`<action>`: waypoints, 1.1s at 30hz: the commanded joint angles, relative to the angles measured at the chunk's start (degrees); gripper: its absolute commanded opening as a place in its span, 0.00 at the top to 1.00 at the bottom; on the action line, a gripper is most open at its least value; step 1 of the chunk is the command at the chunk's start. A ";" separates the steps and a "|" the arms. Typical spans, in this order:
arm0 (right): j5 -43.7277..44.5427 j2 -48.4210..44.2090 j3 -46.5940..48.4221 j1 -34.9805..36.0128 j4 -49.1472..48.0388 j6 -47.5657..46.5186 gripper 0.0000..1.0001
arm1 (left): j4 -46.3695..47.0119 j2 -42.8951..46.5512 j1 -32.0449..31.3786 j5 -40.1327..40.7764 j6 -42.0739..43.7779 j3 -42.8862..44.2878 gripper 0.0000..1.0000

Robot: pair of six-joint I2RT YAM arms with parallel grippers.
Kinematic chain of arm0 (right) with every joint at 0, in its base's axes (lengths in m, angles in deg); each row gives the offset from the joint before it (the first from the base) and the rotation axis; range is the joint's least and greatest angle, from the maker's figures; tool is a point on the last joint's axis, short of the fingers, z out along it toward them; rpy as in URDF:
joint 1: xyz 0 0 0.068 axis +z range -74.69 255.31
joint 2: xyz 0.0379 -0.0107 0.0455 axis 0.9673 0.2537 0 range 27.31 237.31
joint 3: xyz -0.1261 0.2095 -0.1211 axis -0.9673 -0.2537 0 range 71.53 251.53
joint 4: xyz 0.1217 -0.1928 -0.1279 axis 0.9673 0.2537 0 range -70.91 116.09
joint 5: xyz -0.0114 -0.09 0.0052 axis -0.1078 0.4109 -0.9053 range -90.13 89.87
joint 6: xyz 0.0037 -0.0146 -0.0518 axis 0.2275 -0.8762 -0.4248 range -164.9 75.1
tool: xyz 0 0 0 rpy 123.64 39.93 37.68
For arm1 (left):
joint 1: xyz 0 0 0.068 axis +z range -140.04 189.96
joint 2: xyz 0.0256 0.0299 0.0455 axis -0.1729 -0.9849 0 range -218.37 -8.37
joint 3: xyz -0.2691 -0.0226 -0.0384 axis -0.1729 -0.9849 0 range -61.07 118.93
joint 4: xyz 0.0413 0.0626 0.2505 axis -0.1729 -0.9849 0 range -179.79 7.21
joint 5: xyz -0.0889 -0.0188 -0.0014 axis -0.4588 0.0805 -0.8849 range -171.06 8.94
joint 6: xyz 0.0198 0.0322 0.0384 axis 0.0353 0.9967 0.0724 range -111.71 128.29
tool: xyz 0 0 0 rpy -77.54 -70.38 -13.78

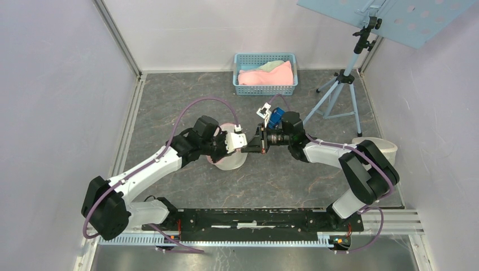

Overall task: Unzip the laundry bag and remove the bra
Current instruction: Unzip the laundry bag at the center of the board.

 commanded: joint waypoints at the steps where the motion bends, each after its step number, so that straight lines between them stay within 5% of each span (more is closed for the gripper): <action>1: -0.82 -1.35 1.11 -0.19 -1.01 -1.85 1.00 | 2.02 0.92 -0.28 2.56 -0.23 -1.30 0.81; 4: -0.74 -1.20 1.10 -1.55 0.82 -3.68 1.00 | 1.77 1.99 -0.28 3.51 0.63 -2.42 0.97; 17: -0.39 -0.16 2.51 -5.81 6.13 -9.33 1.00 | 2.01 4.35 0.37 3.31 0.67 -4.70 0.98; 25: -0.65 -0.87 1.57 -4.27 2.64 -5.42 1.00 | 1.12 4.08 0.18 -0.82 -2.83 -0.30 0.45; 33: -0.47 -0.83 0.93 -1.99 -0.82 -1.98 1.00 | 3.70 -0.38 -0.28 -0.53 -4.04 0.42 0.41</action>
